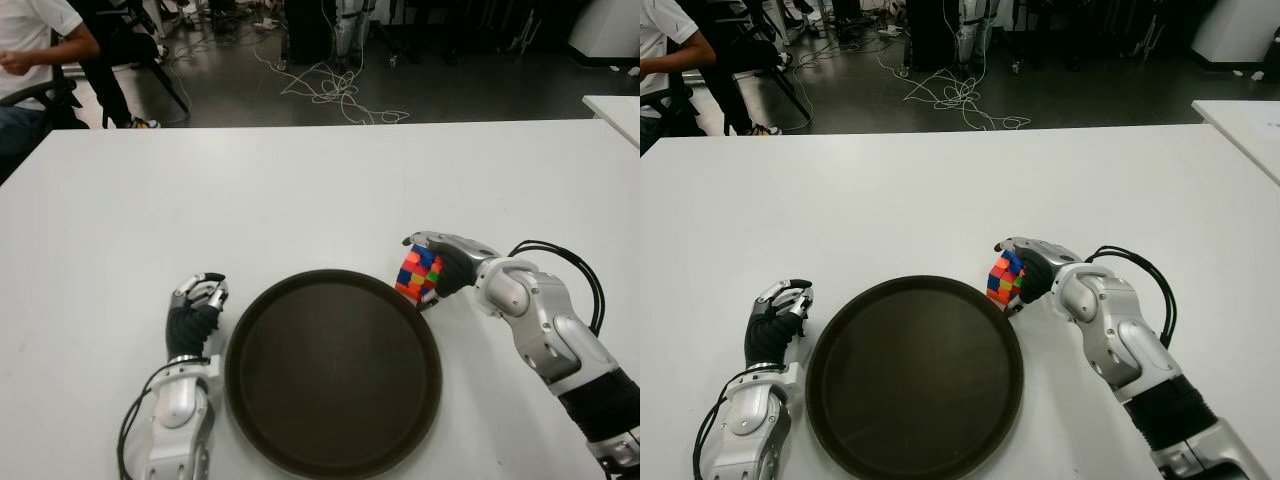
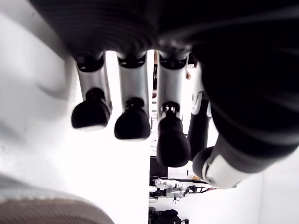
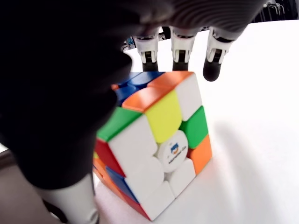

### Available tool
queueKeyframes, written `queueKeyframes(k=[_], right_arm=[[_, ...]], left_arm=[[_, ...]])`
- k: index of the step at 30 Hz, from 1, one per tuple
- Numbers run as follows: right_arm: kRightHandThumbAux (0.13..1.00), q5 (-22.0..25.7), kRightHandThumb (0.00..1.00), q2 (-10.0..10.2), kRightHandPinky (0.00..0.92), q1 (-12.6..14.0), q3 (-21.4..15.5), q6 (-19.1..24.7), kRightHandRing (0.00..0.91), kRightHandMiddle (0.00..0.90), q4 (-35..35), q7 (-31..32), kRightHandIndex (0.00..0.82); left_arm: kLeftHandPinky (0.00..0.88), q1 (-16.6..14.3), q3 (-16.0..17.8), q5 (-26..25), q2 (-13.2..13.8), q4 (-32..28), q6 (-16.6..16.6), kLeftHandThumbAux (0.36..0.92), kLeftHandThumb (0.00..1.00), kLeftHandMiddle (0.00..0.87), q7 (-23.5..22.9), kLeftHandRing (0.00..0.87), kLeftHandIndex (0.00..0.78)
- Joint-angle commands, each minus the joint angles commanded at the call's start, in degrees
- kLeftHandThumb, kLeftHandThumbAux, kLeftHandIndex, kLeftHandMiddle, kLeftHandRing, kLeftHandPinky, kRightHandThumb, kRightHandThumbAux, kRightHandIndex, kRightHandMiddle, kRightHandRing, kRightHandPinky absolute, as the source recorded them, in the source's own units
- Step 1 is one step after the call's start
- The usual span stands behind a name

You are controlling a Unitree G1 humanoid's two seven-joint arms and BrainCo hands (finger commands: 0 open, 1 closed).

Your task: Pick up the Rubik's Cube and put it in the plate

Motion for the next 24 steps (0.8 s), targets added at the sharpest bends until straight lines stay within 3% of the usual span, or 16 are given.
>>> queueKeyframes(k=[18,24], right_arm=[[0.795,0.5,0.000,0.0,0.082,-0.2,-0.1,-0.7,0.059,0.029,0.2,0.3,0.036],[0.779,0.3,0.000,0.5,0.078,-0.6,0.3,-3.0,0.060,0.040,3.8,-2.7,0.026]], left_arm=[[0.814,0.1,0.2,-1.0,-0.7,-0.4,0.2,0.705,0.711,0.783,0.2,0.814,0.444],[0.816,0.0,0.1,-0.6,-0.6,-0.1,0.0,0.706,0.710,0.784,0.5,0.815,0.444]])
